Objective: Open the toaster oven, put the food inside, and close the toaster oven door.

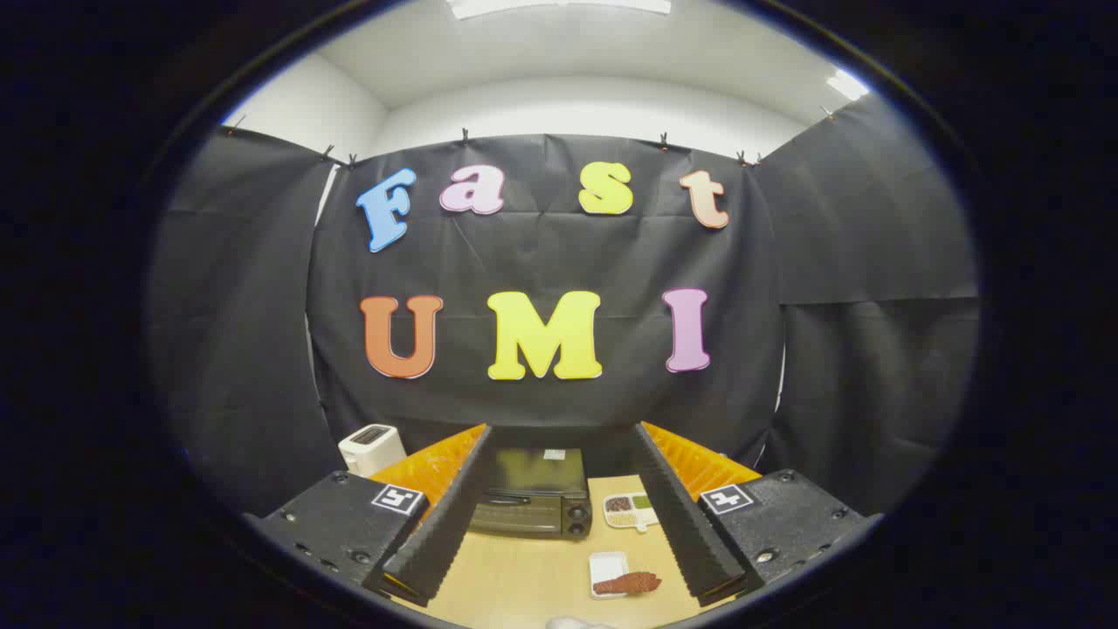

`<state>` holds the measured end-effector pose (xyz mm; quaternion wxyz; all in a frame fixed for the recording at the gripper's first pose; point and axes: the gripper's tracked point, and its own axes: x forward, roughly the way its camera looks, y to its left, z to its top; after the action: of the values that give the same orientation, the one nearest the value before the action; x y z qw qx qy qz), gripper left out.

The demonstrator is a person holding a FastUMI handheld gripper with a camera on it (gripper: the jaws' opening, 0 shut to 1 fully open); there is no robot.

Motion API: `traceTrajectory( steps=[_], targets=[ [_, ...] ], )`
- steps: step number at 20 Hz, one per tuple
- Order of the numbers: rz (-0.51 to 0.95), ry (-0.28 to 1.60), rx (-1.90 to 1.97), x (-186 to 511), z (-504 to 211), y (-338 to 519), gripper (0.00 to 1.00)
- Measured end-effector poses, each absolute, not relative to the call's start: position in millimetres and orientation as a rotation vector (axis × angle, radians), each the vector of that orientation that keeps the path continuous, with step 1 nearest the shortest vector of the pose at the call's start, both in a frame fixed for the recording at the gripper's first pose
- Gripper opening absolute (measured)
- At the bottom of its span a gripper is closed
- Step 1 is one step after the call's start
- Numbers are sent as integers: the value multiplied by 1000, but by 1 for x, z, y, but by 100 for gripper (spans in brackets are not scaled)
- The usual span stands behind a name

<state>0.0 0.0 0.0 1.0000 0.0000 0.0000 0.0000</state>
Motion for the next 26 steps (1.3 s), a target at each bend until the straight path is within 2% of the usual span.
traceTrajectory(
  steps=[26],
  targets=[
    [32,8,-36,106,-49,41,100]
  ],
)
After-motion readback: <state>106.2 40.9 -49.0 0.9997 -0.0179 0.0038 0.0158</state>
